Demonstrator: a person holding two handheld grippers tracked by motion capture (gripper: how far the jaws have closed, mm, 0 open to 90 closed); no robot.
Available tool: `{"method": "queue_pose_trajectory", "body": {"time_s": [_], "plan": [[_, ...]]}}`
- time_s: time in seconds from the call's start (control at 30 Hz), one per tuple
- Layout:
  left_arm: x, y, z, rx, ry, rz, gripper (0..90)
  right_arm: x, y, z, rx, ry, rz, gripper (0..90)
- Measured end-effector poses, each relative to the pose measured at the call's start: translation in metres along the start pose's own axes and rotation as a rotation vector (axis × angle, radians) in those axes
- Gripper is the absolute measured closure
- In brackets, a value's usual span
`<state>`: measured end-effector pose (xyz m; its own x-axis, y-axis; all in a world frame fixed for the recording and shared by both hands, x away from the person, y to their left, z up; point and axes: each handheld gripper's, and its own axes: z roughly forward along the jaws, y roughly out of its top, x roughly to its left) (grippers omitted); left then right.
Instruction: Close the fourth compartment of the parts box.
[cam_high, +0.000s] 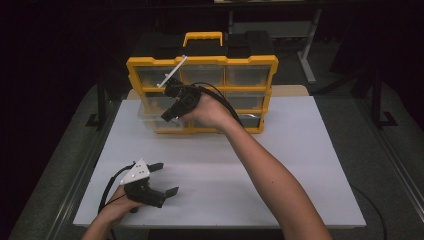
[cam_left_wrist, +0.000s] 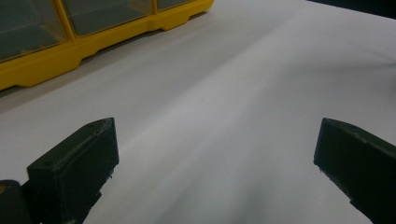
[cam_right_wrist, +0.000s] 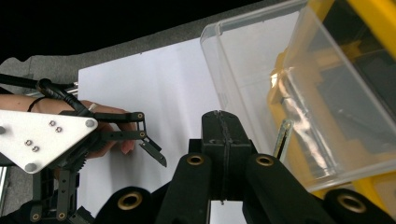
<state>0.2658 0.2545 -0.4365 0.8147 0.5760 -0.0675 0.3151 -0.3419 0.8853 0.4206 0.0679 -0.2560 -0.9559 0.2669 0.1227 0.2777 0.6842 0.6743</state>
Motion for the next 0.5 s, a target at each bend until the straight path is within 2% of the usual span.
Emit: {"method": "queue_pose_trajectory", "body": {"time_s": [0.3,0.5], "plan": [[0.0,-0.0007,0.0004,0.002,-0.003,-0.001,0.1,0.001,-0.0041,0.0095,0.028,-0.009,-0.004,89.0],[0.0,-0.0006,0.0003,0.003,-0.003,-0.001,0.2,0.0018,-0.0029,0.0115,0.018,-0.02,-0.017,89.2]]}}
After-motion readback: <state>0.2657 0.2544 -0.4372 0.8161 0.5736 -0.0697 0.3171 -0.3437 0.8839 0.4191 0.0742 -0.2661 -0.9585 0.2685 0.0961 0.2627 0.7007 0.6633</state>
